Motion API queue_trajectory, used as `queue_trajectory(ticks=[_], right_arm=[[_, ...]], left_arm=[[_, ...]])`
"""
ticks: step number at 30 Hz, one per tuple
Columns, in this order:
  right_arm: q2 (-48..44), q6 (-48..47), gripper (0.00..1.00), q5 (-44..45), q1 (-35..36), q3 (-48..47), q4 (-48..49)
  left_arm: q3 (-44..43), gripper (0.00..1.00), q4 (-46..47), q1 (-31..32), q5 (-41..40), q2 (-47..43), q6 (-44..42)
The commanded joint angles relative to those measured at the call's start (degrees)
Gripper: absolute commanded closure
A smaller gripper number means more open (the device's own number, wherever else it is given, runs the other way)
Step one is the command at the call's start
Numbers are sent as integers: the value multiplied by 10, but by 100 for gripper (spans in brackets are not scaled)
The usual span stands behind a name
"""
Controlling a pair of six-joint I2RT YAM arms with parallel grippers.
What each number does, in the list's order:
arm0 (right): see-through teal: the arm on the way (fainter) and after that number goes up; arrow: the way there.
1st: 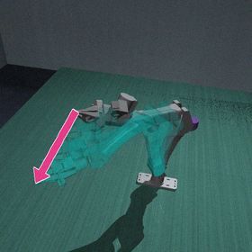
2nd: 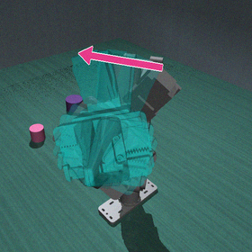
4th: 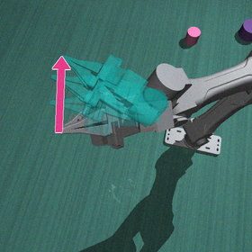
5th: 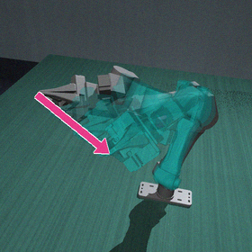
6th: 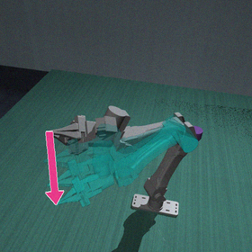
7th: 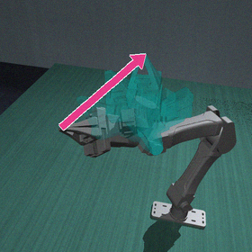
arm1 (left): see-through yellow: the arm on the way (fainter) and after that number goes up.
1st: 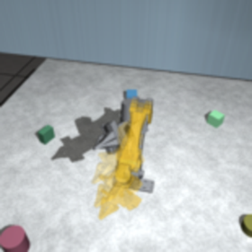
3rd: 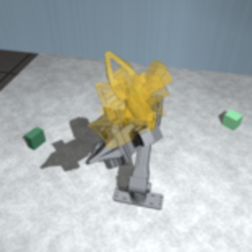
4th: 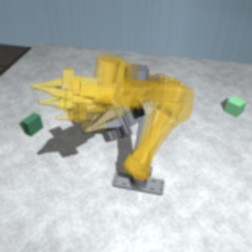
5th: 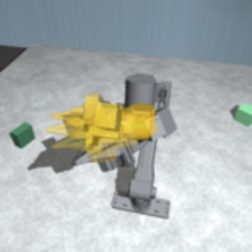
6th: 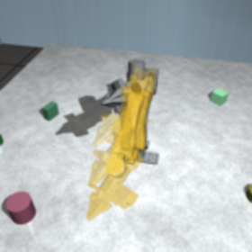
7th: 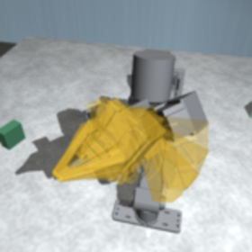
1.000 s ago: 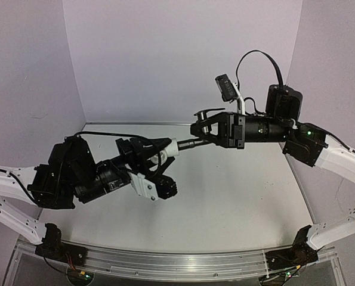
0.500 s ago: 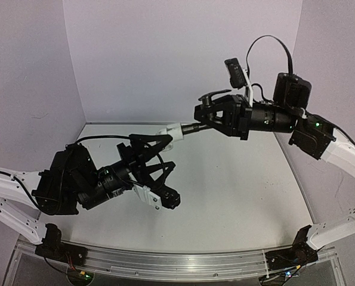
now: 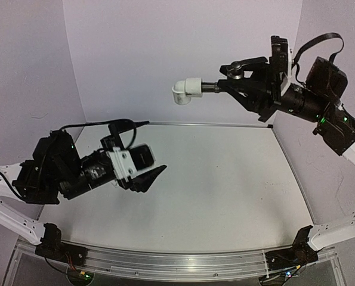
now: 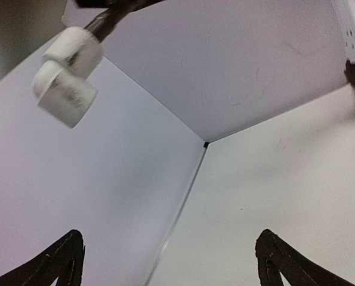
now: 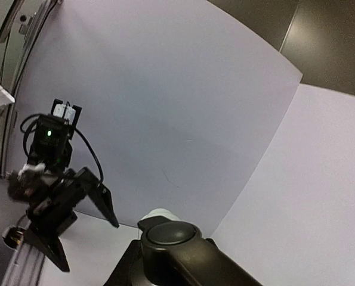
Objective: Install the water faucets
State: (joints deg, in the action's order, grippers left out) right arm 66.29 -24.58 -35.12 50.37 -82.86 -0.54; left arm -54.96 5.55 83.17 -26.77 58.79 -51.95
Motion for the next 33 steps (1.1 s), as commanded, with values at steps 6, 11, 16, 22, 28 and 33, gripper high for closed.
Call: queue_trajectory(ticks=[6,11,16,22,28,33], right_arm=[[-51,-458,100,0,14,87,56],[-69,-616,100,-17,24,141,75],[-80,-738,100,-23,31,194,95],[-87,-830,100,-20,38,232,104],[-83,-883,100,-6,47,252,131],[-77,-931,100,-4,50,265,142]], left_arm=[[-127,0,-187,-160,323,-1,591],[-168,0,-197,-208,527,44,698],[-157,0,-115,-253,688,72,807],[-131,0,35,-319,818,118,992],[-136,5,67,-334,845,168,1068],[-154,7,62,-334,855,195,1089]])
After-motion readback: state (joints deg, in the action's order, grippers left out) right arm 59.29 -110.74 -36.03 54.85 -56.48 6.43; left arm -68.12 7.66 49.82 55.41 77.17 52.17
